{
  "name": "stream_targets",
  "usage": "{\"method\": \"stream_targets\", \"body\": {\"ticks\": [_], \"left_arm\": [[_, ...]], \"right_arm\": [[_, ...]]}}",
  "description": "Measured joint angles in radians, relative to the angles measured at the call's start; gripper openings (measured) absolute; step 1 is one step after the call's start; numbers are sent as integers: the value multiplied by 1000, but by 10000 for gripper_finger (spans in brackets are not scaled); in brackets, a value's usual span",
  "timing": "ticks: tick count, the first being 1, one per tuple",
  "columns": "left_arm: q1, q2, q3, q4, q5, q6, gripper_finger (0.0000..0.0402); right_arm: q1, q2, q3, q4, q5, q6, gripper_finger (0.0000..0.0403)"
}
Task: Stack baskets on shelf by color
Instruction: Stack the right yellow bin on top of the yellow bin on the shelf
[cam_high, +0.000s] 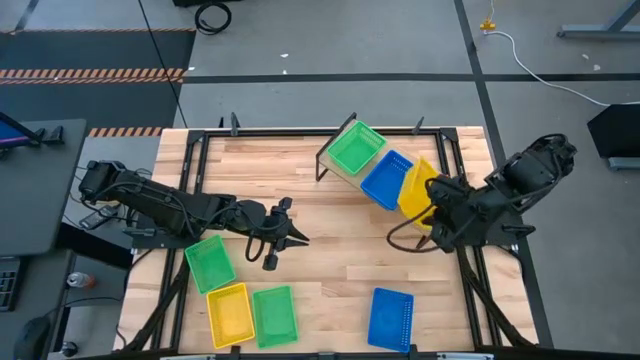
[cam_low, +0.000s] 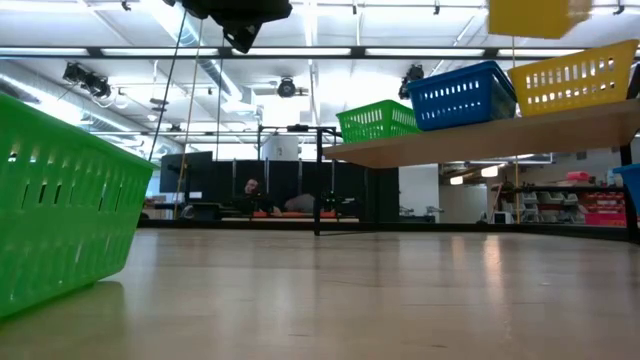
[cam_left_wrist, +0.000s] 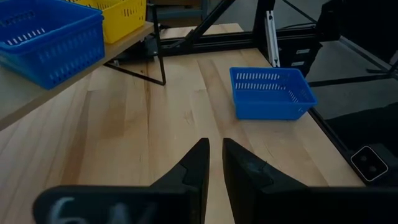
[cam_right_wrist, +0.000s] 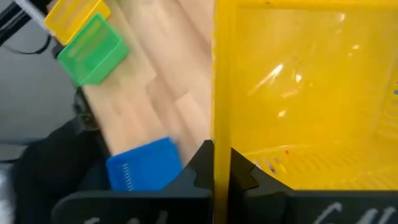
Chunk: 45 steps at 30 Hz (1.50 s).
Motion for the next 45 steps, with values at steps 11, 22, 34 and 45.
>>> {"method": "stream_targets", "body": {"ticks": [11, 22, 34, 45], "left_arm": [[0, 0, 0, -7, 0, 0, 52], [0, 0, 0, -14, 0, -1, 52], [0, 0, 0, -15, 0, -2, 52], [0, 0, 0, -15, 0, -2, 52]], "right_arm": [[-82, 13, -23, 0, -43, -67, 9], [-91, -53, -163, 0, -185, -52, 9], [-91, -189, -277, 0, -172, 20, 9], [-91, -217, -311, 0, -183, 5, 9]]}}
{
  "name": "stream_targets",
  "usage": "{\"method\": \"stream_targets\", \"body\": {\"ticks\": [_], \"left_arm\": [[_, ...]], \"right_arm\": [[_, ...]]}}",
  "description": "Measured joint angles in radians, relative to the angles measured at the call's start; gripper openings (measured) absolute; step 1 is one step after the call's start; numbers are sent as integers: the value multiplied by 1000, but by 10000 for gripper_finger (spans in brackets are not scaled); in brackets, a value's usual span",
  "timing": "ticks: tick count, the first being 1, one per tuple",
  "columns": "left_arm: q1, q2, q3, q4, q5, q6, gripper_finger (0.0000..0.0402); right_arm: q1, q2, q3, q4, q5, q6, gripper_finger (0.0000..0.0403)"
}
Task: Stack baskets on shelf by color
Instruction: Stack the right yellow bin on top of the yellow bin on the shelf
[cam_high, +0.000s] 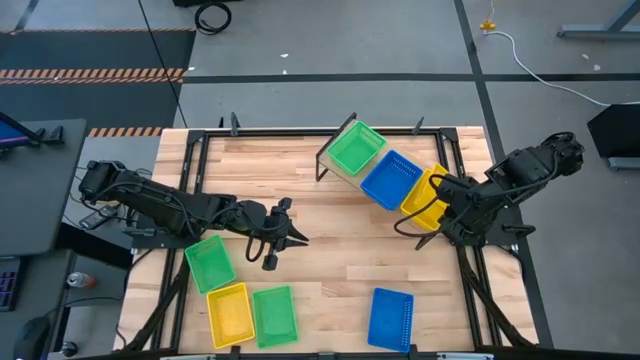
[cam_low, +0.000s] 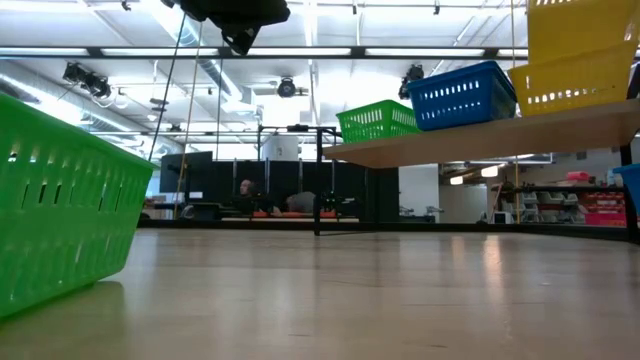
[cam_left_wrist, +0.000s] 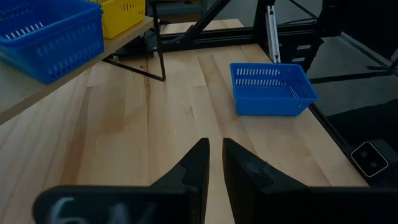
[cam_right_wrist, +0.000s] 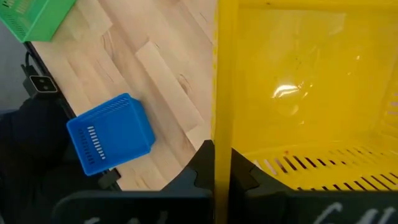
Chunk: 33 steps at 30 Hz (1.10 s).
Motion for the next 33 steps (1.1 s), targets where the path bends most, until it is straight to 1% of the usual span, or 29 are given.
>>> {"method": "stream_targets", "body": {"ticks": [6, 10, 17, 20, 27, 33], "left_arm": [[0, 0, 0, 0, 0, 0, 52], [0, 0, 0, -1, 0, -5, 52], [0, 0, 0, -5, 0, -7, 52], [0, 0, 0, -5, 0, -7, 52], [0, 0, 0, -5, 0, -8, 52], [0, 0, 0, -5, 0, -8, 52]], "right_arm": [[0, 0, 0, 0, 45, -9, 9], [0, 0, 0, 0, 47, -9, 12], [0, 1, 0, 0, 62, -6, 50], [0, 1, -25, 1, 66, 8, 66], [0, 1, -103, -1, 8, -4, 92], [0, 1, -106, 7, -28, -5, 95]]}}
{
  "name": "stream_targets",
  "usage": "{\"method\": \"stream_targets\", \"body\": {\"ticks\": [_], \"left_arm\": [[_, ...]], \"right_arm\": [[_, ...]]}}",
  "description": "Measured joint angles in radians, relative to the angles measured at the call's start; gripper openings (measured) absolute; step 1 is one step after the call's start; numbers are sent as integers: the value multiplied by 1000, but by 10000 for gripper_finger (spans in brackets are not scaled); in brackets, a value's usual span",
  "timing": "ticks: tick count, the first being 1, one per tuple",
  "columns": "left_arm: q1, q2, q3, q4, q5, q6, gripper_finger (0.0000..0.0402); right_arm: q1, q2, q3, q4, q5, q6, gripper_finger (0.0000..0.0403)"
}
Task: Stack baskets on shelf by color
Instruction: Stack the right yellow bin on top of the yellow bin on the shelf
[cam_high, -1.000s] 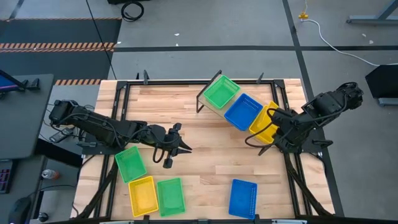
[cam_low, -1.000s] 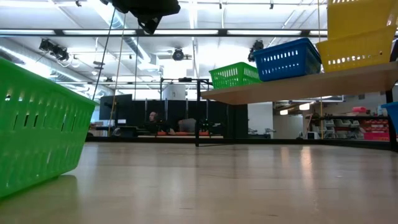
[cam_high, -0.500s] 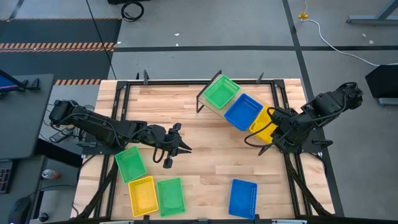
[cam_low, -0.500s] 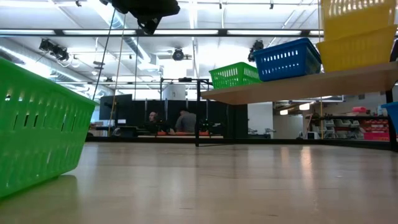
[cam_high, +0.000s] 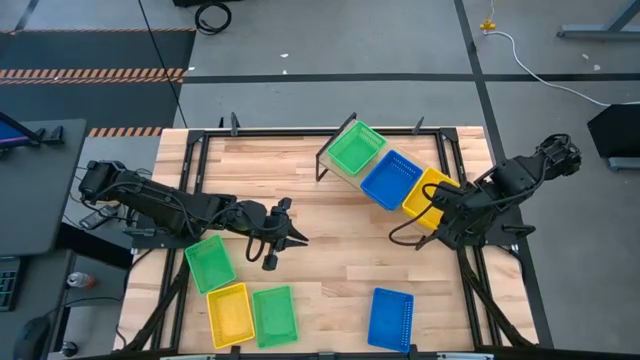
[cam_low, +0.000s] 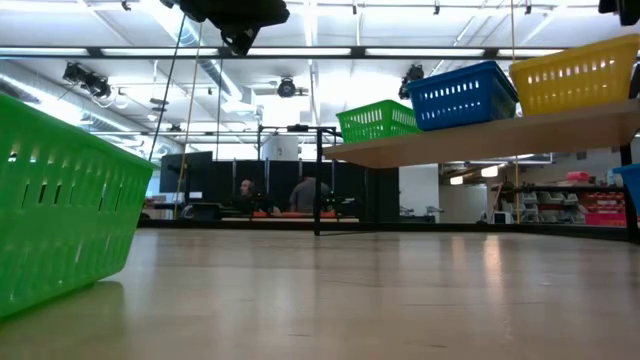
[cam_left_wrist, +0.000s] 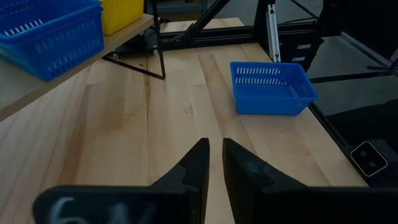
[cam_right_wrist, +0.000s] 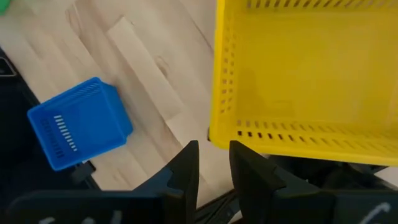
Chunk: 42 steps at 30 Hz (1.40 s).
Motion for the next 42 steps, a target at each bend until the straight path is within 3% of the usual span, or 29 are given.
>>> {"method": "stream_targets", "body": {"ticks": [19, 42], "left_arm": [[0, 0, 0, 1, 0, 0, 52], [0, 0, 0, 1, 0, 0, 52]], "right_arm": [[0, 72, 1, 98, 81, 2, 94], [0, 193, -21, 164, 73, -65, 91]]}}
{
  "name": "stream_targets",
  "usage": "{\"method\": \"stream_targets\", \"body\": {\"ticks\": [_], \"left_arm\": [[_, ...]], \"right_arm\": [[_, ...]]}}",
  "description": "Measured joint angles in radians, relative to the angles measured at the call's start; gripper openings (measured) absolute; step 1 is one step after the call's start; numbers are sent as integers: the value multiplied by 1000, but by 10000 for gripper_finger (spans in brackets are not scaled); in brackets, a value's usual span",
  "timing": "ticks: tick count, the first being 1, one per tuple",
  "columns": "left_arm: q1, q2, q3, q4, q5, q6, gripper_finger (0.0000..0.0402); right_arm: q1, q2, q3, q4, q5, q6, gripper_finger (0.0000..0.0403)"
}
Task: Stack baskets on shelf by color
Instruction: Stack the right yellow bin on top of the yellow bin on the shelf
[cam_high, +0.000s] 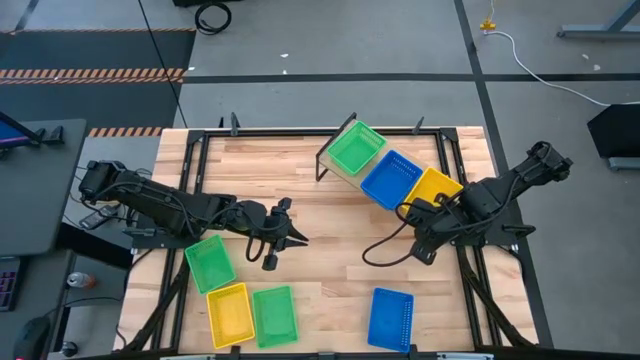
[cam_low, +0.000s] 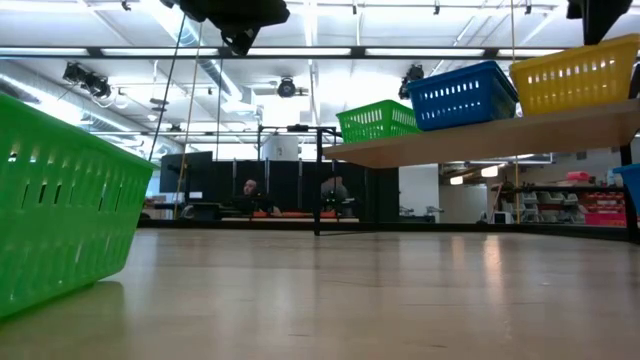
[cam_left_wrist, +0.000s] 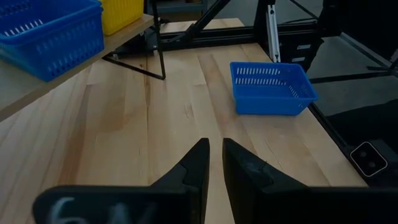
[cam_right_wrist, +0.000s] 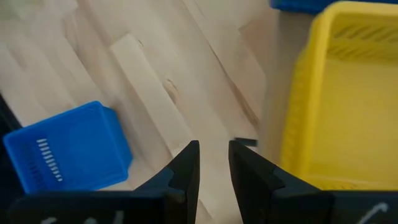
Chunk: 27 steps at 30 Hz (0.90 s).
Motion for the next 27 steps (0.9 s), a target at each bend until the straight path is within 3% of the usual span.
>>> {"method": "stream_targets", "body": {"ticks": [12, 20, 27], "left_arm": [[0, 0, 0, 0, 0, 0, 52], [0, 0, 0, 0, 0, 0, 52], [-1, 0, 0, 0, 0, -13, 52]], "right_arm": [[-17, -2, 53, -61, -24, -3, 91], [-45, -3, 119, -169, 55, -13, 91], [-53, 5, 109, -172, 60, -23, 91]]}}
